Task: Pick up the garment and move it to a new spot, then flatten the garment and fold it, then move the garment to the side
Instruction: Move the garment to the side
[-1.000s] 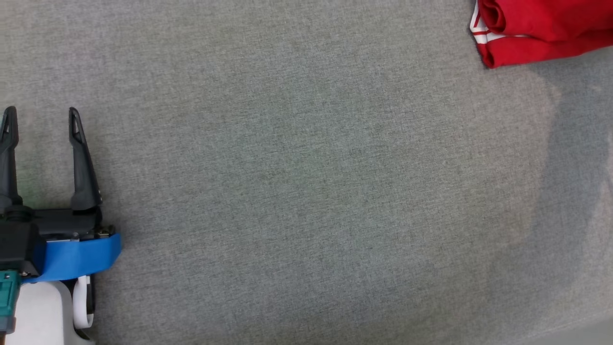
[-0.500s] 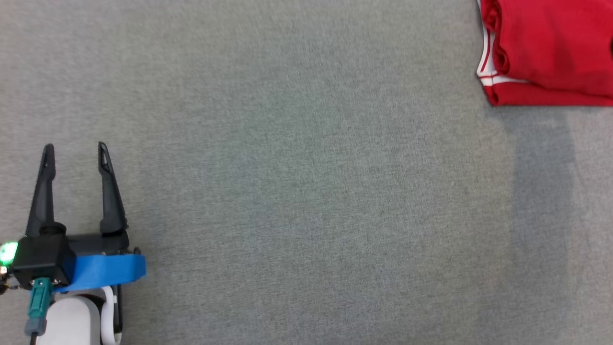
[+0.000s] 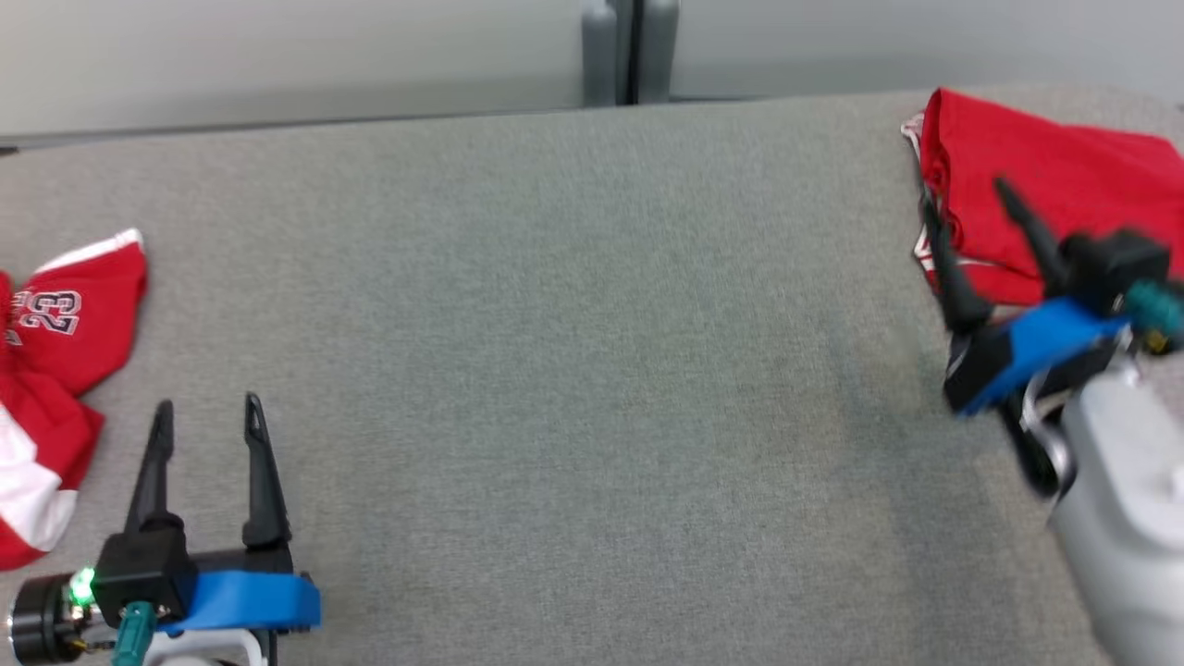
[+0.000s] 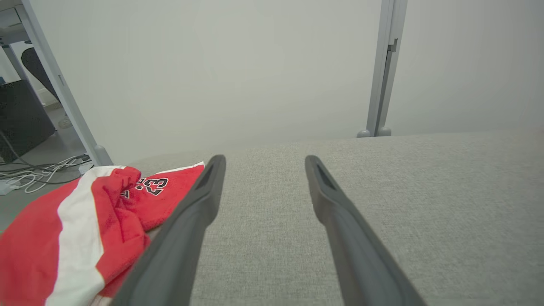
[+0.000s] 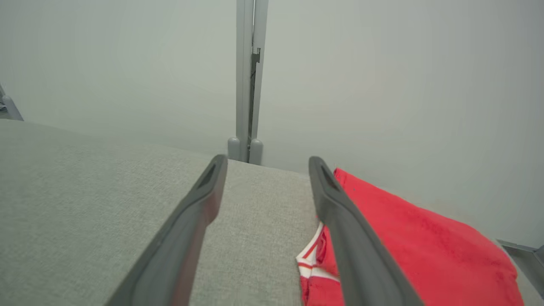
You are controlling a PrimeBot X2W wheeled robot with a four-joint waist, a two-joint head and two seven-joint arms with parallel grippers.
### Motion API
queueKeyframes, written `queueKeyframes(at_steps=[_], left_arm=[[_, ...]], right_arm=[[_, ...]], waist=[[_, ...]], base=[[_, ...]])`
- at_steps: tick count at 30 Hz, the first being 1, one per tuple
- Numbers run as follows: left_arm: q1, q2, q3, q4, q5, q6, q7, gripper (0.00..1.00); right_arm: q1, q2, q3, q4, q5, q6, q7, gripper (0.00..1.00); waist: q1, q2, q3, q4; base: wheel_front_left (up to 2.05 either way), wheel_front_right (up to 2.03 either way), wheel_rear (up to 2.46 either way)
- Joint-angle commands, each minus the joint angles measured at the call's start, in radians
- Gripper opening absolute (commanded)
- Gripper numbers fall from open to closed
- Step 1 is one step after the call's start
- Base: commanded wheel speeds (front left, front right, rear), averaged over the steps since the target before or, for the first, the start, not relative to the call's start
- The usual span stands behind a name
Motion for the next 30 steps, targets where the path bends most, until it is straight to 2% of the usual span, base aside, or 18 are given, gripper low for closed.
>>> queueKeyframes(at_steps=[1, 10, 16, 23, 30], left_arm=[[0.007, -0.003, 0.002, 0.003, -0.002, -0.002, 0.000, 1.00], [0.055, -0.020, 0.009, 0.059, -0.012, -0.017, 0.000, 1.00], [0.078, -0.029, 0.014, 0.100, -0.019, -0.029, 0.000, 1.00], [0.106, -0.035, 0.015, 0.158, -0.025, -0.042, 0.000, 1.00], [0.130, -0.042, 0.015, 0.203, -0.020, -0.046, 0.000, 1.00]], right_arm=[[0.028, 0.008, -0.003, -0.006, -0.001, 0.000, -0.005, 1.00], [0.372, 0.124, -0.134, -0.168, -0.043, 0.000, -0.005, 1.00], [0.546, 0.204, -0.217, -0.262, -0.069, 0.000, -0.005, 1.00], [0.650, 0.247, -0.255, -0.263, -0.095, 0.000, -0.005, 1.00], [0.689, 0.268, -0.265, -0.244, -0.116, 0.000, -0.005, 1.00]], waist=[[0.0002, 0.0000, -0.011, -0.003], [0.0002, 0.0000, -0.102, 0.035], [0.0002, 0.0000, -0.150, 0.040], [0.0002, 0.0000, -0.198, 0.049], [0.0002, 0.0000, -0.237, 0.059]], base=[[0.00, 0.00, 0.00], [0.00, 0.00, 0.00], [0.00, 0.00, 0.00], [0.00, 0.00, 0.00], [0.00, 0.00, 0.00]])
